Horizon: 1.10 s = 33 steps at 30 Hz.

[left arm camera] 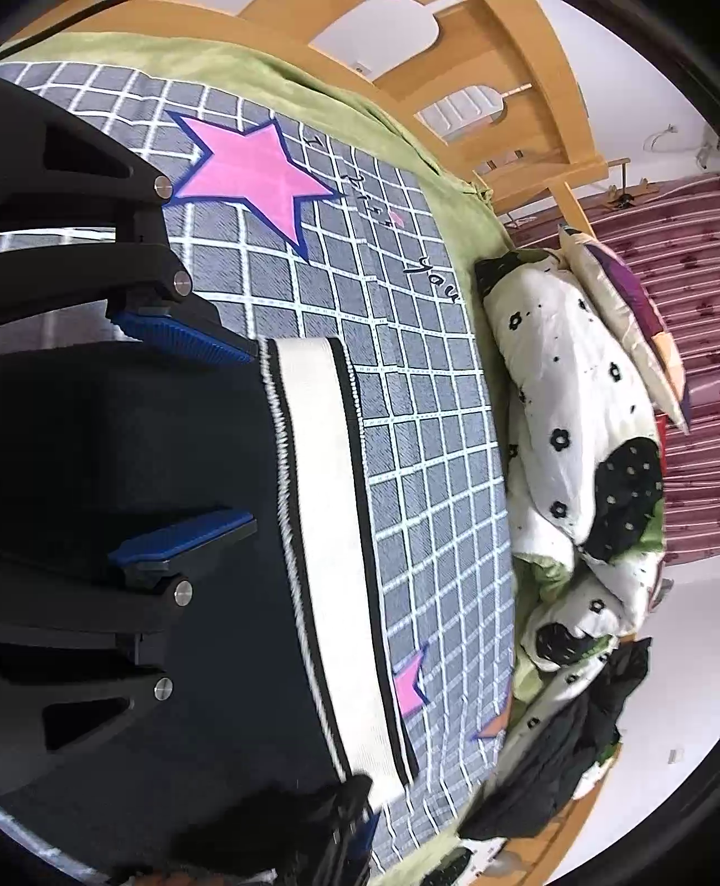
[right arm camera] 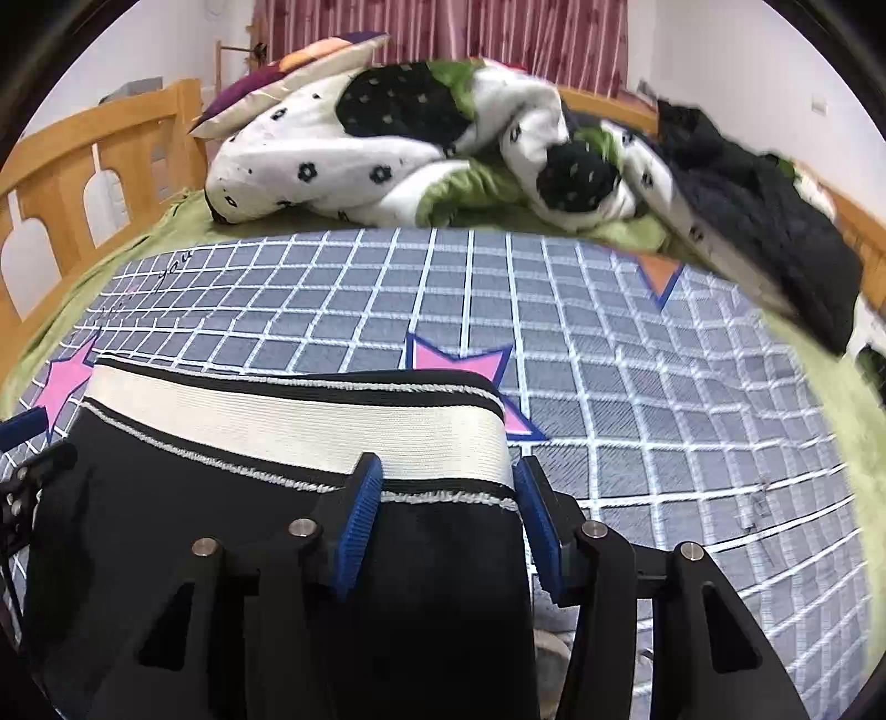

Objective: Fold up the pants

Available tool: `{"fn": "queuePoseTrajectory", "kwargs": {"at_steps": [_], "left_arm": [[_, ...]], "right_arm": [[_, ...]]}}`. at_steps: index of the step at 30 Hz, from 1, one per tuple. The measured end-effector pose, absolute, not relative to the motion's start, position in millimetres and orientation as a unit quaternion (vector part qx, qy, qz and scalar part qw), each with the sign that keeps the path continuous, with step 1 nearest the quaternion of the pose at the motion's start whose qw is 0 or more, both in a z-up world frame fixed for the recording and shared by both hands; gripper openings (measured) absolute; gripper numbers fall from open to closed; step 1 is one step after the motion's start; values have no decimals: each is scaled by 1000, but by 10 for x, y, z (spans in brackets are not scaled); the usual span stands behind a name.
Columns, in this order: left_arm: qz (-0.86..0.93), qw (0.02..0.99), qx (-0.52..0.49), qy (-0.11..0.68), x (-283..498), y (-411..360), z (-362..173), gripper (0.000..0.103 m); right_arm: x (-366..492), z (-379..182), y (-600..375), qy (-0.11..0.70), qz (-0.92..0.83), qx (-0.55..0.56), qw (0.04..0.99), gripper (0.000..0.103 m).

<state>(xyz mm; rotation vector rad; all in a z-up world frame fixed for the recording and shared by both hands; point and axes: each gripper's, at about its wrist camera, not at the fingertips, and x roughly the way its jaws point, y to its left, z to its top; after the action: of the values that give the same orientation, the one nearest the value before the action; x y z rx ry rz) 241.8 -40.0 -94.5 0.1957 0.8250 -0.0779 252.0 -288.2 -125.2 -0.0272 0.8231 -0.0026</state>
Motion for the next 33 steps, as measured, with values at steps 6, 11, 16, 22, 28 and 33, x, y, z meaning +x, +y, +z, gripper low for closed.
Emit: {"fn": "queuePoseTrajectory", "kwargs": {"at_steps": [6, 11, 16, 22, 28, 33], "left_arm": [[-46, 906, 74, 414, 2557, -347, -1055, 63], [-48, 905, 62, 419, 2572, -308, -1083, 67], [-39, 904, 72, 420, 2573, -341, -1090, 72], [-57, 917, 50, 393, 2586, -326, -848, 71], [-66, 904, 60, 418, 2733, -442, -1150, 74], [-66, 907, 55, 413, 2725, -435, -1145, 74]], "right_arm": [[2595, -1336, -3013, 404, 28, 21, 914, 51], [2562, -1343, -2935, 395, 19, -1, 919, 51], [2558, -1345, -2973, 392, 20, 8, 920, 53], [2579, -1100, -2955, 387, 15, 21, 922, 40], [2653, -1314, -2774, 376, -11, -61, 924, 37], [2721, -1324, -2885, 383, 3, -34, 923, 37]]}}
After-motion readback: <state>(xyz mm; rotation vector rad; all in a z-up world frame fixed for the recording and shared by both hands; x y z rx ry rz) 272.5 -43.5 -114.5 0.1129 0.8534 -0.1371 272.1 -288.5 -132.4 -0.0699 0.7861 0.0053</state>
